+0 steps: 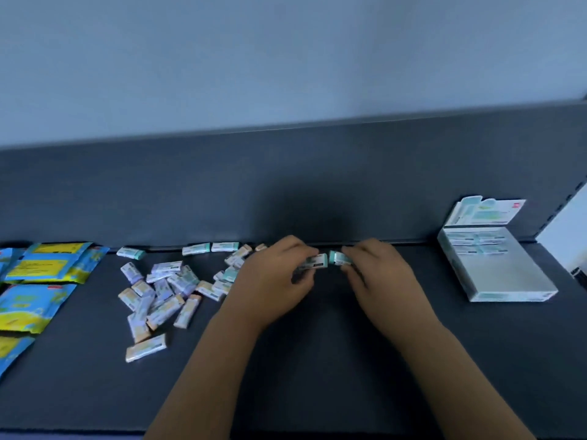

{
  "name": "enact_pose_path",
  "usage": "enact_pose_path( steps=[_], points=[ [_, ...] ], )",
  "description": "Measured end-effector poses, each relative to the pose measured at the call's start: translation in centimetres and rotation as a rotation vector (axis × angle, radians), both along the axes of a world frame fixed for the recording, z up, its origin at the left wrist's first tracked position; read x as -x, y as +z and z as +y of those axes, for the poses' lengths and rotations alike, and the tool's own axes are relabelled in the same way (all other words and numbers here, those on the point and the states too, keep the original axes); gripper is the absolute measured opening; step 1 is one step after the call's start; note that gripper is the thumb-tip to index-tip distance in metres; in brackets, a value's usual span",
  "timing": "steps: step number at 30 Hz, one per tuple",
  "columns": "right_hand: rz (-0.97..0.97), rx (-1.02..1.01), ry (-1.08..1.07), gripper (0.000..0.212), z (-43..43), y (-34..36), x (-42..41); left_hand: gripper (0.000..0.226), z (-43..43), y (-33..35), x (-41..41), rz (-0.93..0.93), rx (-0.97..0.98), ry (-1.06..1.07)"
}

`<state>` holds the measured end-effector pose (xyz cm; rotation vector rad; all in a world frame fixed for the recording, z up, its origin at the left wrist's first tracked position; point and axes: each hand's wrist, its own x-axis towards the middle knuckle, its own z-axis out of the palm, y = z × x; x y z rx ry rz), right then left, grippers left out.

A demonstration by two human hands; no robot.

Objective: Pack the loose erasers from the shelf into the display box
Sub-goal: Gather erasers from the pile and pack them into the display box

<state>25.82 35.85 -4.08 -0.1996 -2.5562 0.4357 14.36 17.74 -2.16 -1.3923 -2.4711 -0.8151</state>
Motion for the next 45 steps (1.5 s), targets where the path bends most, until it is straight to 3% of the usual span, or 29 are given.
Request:
enact_pose_path(
  steps=[9, 20, 29, 35, 45],
  points=[
    [0.016, -0.097, -0.140, 0.013, 5.9, -0.5, -5.5, 0.030, 8.1, 0.6, -5.9, 0.000, -0.072, 0.013],
    [0.110, -0.071, -0.248, 0.022, 9.0, -1.1, -7.5, 0.031, 11.3, -0.2, -6.8, -0.050, -0.138, -0.010],
    [0.019, 0.020, -0.361, 0.026, 10.0, -1.1, -8.7, 0.032, 14.3, -1.6, -7.1, -0.146, -0.148, -0.105],
    [0.029, 0.035, -0.382, 0.016, 12.9, -0.1, -9.8, 0.032, 17.2, -1.0, -7.7, -0.126, -0.090, -0.116],
    [0.010, 0.062, -0.362, 0.020, 21.8, 0.3, -12.0, 0.026, 25.5, -0.8, -9.8, 0.013, -0.008, -0.062]
  ],
)
